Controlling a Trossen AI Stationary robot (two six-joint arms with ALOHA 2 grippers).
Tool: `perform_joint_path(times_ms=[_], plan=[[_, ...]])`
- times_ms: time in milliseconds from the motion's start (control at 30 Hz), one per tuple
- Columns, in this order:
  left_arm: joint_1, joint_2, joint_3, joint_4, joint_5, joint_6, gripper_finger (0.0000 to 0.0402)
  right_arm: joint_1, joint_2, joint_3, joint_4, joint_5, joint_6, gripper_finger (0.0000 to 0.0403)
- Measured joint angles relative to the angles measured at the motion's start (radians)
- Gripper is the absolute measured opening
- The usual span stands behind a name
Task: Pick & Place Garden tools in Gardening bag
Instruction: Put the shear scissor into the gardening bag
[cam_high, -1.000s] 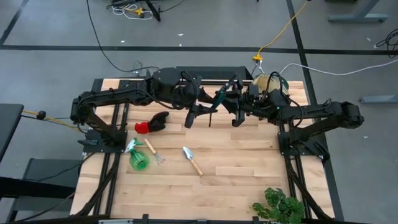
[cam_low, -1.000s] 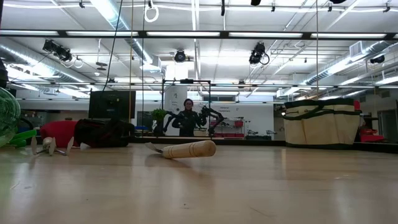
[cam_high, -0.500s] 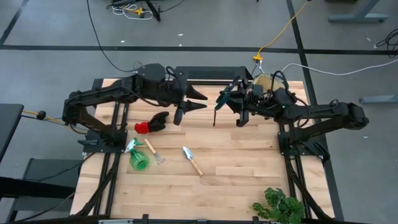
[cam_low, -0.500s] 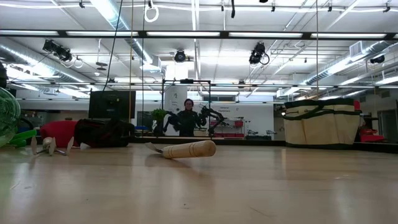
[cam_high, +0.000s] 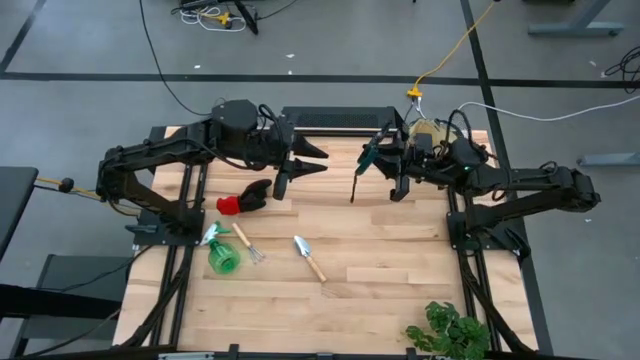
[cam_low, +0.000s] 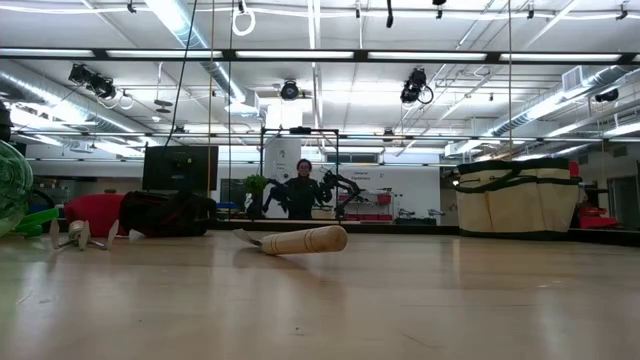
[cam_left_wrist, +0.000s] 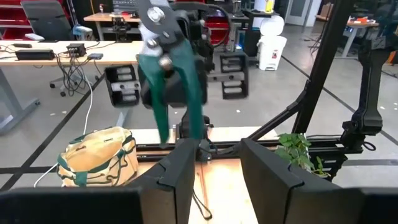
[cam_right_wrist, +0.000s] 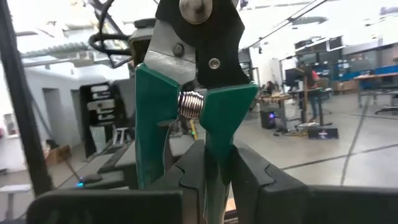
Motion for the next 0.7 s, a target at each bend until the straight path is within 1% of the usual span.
perform_joint_path(times_ms=[400,700], plan=[[0.000,0.001,0.000,0.000,0.000,0.001,0.0133,-0.126,-0.126,0.000,-0.178,-0.002,-0.010,0.0049],[0.000,0.001,0.000,0.001,-0.006,0.001,0.0133,-0.242,-0.162,0.000,-0.295,-0.003,-0.035,0.0048]])
